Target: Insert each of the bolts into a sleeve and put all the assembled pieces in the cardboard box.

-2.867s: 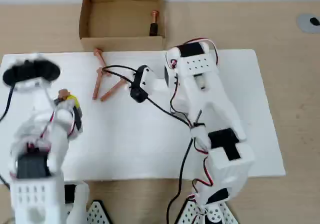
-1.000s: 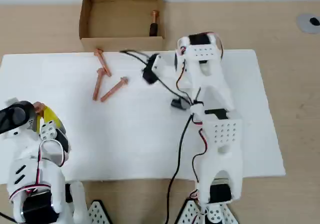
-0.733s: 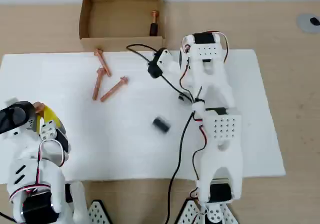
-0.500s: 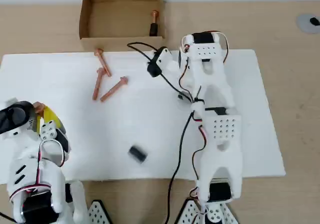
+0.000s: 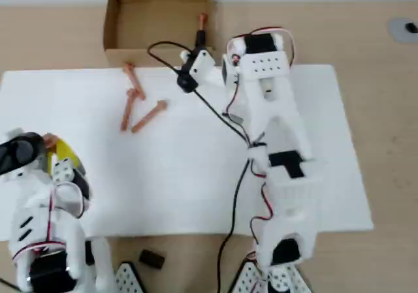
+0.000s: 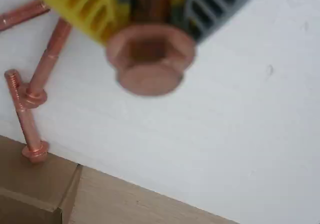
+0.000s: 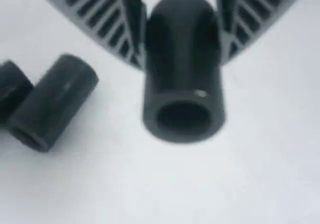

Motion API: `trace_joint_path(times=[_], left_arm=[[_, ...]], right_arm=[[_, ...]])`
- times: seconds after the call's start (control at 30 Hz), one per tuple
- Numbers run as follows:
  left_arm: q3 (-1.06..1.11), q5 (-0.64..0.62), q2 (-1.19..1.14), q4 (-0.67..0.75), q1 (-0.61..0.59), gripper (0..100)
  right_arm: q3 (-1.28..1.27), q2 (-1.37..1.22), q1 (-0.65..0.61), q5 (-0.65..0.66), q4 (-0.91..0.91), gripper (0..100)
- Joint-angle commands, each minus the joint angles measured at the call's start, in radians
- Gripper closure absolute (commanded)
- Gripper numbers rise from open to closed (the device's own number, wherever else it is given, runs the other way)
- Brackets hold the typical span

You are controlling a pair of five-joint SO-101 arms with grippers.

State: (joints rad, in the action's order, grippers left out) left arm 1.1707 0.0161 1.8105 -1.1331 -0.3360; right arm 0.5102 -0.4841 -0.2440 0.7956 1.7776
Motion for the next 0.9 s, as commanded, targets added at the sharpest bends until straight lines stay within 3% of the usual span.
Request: trace_joint_path(times=[0.0,0.33,0.7,0.87], left_arm=[[-0.017,0.0,0.005,0.02,-0.015,99],[-0.061,-0.002,0.004,0.02,-0.009,99],[-0.196,-0.002,-0.004,0.021,-0.009,99],[-0.196,-0.08,-0.004,0.121,-0.008,99]], right_arm=[[-0.03,0.147,-0.019,-0.014,0.011,98.8],[-0.062,0.464,-0.096,-0.158,0.011,98.8],[-0.076,1.095,-0.283,-0.44,0.003,98.8],[-0.338,1.247,-0.243,-0.477,0.003,98.8]])
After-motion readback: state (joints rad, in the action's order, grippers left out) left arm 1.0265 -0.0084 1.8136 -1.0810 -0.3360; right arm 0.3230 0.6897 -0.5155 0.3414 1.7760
